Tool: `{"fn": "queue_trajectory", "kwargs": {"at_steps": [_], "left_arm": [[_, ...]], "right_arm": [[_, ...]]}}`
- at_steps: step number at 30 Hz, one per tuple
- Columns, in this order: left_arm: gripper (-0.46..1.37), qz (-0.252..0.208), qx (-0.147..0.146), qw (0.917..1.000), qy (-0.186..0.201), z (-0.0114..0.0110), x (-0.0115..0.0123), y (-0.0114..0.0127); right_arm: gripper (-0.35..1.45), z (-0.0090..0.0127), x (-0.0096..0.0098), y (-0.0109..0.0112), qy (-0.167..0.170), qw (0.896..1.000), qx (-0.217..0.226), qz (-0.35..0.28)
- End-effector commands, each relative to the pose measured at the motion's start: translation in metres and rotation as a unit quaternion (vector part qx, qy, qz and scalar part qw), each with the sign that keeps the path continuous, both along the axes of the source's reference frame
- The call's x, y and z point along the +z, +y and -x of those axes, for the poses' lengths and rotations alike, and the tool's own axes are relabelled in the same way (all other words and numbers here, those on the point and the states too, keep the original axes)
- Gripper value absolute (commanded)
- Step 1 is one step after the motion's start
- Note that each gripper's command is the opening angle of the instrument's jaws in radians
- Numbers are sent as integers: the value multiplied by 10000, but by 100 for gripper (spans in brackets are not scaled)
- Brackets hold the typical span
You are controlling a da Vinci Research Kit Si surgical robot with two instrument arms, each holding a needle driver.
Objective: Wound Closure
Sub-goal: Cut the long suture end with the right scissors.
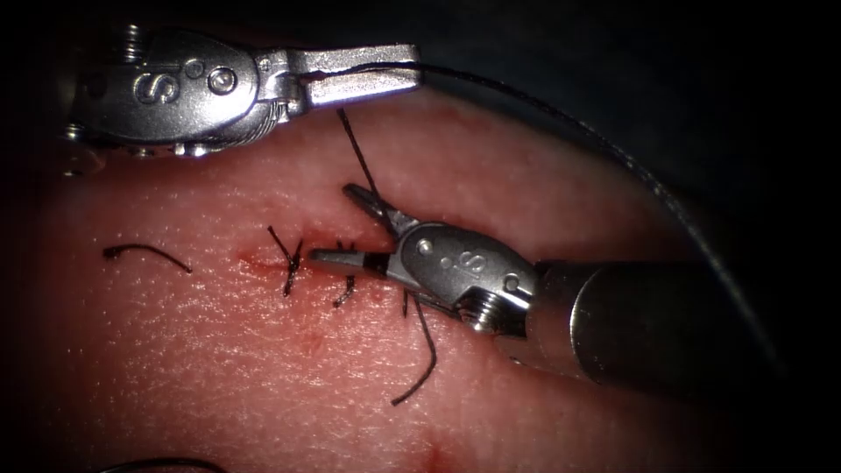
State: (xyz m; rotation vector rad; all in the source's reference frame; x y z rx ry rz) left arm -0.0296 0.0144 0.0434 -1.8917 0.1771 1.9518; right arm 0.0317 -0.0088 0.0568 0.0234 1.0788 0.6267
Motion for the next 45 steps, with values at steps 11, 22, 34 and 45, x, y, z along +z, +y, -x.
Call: {"fn": "queue_trajectory", "kwargs": {"at_steps": [11,22,34,45], "left_arm": [[-35,6,16,10000,-21,2,-2,-1],[-35,-4,31,10000,-51,3,-8,-1],[-35,-4,44,10000,-62,-1,-6,1],[-35,-4,63,10000,-74,-7,-2,4]], "right_arm": [[2,-2,1,5,7,10000,-12,-5],[-35,-2,1,6,130,9997,-70,-175],[-35,7,-8,11,176,9995,-115,-224],[145,9,-8,6,8,10000,34,-68]]}}
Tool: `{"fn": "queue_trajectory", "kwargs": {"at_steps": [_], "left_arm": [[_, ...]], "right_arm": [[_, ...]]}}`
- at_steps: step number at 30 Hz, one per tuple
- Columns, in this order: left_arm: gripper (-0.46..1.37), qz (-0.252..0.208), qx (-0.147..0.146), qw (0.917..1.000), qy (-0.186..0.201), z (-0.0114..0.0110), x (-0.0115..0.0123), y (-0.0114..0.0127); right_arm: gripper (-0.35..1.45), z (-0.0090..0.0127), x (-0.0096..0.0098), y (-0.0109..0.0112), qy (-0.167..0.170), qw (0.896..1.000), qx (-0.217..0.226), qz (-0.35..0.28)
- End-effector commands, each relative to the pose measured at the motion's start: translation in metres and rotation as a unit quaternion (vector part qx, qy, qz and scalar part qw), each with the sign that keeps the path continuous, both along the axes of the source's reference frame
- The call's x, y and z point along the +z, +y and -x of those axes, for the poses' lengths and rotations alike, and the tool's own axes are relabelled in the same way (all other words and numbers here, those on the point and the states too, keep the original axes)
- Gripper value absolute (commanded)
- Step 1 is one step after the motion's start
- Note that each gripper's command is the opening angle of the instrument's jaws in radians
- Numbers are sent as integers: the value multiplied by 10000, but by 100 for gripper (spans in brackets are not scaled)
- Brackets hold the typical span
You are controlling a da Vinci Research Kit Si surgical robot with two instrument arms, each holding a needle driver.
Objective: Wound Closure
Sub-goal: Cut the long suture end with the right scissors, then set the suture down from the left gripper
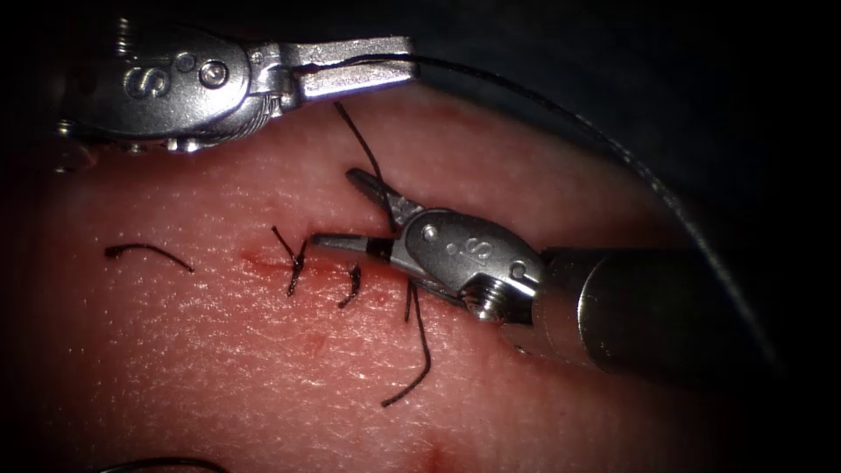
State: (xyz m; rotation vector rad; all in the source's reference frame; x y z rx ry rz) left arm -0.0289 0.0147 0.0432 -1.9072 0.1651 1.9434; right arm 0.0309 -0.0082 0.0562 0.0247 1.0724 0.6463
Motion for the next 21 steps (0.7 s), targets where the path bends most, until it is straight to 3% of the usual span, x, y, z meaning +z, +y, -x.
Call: {"fn": "queue_trajectory", "kwargs": {"at_steps": [1,10,21], "left_arm": [[-35,1,26,10000,-8,0,1,0],[-35,0,39,10000,-15,-5,3,2],[-35,69,58,10000,6,-10,11,5]], "right_arm": [[144,2,-1,-1,31,10000,-49,-4],[145,26,2,-14,82,9998,-168,34],[144,68,-13,-19,102,9998,-169,37]]}}
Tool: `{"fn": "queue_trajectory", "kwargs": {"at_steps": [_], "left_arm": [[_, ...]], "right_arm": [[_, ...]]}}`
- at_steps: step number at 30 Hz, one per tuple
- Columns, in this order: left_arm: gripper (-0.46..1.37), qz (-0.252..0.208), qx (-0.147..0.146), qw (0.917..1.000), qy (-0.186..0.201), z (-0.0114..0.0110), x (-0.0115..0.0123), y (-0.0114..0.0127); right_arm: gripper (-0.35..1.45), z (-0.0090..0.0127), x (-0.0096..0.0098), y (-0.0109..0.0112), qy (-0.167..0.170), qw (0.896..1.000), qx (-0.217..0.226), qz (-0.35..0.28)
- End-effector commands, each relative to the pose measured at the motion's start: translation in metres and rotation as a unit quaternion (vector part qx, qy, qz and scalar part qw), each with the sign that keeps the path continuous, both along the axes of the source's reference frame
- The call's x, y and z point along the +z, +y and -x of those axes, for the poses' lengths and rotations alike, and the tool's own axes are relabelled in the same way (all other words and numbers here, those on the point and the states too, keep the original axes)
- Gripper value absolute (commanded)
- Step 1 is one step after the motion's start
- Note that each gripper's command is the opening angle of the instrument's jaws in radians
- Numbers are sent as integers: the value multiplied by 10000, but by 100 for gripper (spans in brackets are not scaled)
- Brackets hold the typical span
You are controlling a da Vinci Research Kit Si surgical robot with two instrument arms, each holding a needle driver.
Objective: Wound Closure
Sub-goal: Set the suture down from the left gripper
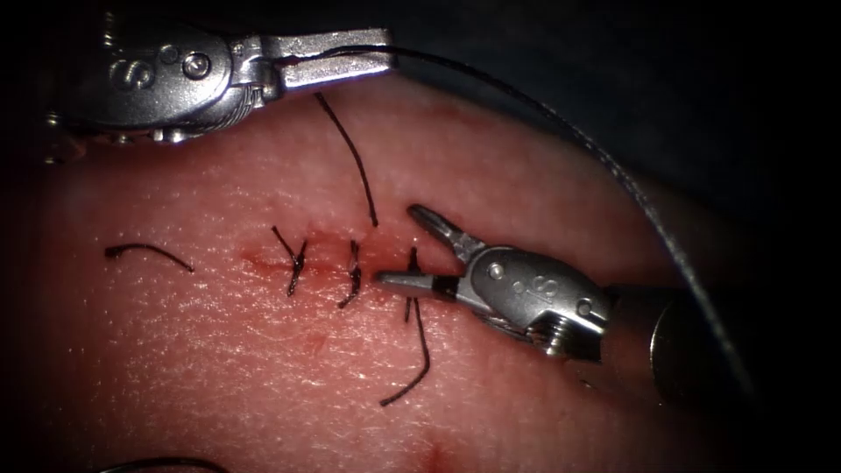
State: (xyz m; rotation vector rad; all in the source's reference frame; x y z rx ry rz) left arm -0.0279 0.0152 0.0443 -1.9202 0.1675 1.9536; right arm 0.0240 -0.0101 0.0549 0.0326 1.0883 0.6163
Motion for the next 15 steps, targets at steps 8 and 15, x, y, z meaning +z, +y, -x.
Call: {"fn": "queue_trajectory", "kwargs": {"at_steps": [8,15], "left_arm": [[-35,315,33,9993,218,-8,16,3],[-35,710,67,9964,462,-10,30,6]], "right_arm": [[142,31,-18,7,12,10000,64,-72],[139,57,-28,10,8,9999,99,-88]]}}
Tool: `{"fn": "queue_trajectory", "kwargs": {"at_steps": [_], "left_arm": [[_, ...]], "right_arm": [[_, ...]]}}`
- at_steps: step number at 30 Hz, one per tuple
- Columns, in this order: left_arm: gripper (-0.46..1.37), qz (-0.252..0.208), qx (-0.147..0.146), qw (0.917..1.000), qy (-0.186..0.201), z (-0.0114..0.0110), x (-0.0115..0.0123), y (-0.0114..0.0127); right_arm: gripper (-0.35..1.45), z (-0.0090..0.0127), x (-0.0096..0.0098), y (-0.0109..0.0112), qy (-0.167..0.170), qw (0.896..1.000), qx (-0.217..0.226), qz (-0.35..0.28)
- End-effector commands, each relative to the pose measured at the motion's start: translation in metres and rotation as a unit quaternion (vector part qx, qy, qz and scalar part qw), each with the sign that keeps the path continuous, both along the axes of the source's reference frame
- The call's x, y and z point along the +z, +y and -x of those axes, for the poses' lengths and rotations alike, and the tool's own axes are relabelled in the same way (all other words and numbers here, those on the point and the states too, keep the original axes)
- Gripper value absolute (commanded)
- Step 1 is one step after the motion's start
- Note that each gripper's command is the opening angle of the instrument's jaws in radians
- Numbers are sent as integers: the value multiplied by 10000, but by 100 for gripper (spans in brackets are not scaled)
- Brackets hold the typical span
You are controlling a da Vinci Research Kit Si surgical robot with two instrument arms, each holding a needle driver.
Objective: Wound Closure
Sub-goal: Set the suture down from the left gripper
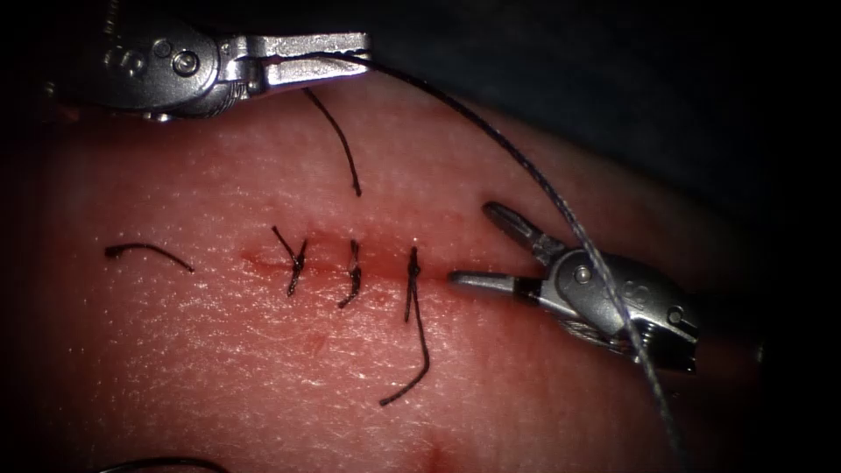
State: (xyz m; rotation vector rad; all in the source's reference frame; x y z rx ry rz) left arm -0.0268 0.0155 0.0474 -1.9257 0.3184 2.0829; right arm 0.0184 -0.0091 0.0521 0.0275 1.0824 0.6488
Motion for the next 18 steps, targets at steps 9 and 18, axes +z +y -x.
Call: {"fn": "queue_trajectory", "kwargs": {"at_steps": [9,18], "left_arm": [[-35,978,228,9946,257,-12,7,6],[-35,1538,379,9865,409,-13,46,6]], "right_arm": [[136,33,-5,2,2,10000,46,-28],[133,46,-6,1,-4,10000,63,-20]]}}
